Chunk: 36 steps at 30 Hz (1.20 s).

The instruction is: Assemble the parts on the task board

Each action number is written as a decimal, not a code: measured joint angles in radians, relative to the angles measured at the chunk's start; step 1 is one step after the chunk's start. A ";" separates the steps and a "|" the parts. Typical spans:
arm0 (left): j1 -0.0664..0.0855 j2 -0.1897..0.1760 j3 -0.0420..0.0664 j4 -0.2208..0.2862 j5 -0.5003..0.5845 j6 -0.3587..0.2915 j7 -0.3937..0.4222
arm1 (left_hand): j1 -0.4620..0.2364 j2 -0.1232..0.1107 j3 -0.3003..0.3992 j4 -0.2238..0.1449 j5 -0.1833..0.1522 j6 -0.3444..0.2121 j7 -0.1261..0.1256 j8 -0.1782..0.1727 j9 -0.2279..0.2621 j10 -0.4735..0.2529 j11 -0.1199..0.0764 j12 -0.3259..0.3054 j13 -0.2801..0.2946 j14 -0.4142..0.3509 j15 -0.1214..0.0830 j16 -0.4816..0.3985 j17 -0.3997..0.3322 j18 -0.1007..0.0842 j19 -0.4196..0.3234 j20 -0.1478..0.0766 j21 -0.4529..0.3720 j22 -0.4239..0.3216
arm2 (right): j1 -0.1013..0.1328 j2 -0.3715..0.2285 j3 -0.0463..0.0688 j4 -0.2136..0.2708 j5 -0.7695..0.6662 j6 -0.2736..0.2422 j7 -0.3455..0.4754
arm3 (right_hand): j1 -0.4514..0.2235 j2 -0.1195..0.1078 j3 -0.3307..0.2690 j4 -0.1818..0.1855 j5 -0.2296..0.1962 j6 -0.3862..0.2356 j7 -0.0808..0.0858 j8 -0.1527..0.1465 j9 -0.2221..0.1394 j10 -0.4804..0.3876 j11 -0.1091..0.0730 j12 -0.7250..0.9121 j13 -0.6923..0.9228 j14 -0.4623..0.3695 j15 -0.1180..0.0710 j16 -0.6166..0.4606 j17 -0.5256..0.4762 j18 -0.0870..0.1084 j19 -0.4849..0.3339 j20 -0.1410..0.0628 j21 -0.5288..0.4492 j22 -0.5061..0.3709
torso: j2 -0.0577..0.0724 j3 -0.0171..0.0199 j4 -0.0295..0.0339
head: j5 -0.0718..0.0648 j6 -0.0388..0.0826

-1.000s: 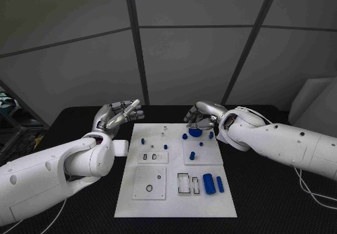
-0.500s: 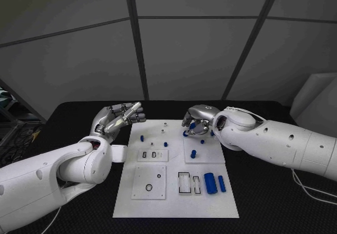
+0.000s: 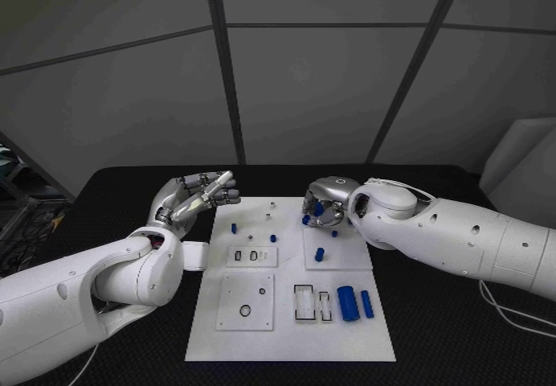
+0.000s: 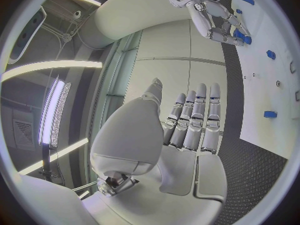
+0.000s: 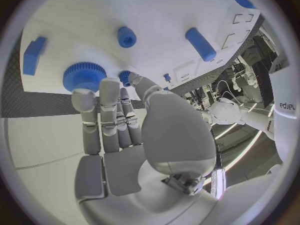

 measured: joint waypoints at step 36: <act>0.001 -0.006 0.000 0.000 -0.002 0.004 -0.008 | -0.004 0.004 0.000 -0.005 0.000 0.000 0.000 -0.008 -0.001 0.000 0.000 -0.009 -0.001 0.000 0.000 0.000 0.000 0.000 0.003 0.004 0.008 0.002 | 0.016 0.027 0.001 0.007 0.004 -0.145 -0.004 | 0.030 0.022 0.135 0.011 -0.061 0.086 -0.018 0.011 0.012 0.110 -0.025 0.011 0.004 0.004 -0.011 0.298 0.280 -0.047 0.112 -0.015 0.195 0.291 | 0.014 0.0062 -0.0034 | 0.012 0.005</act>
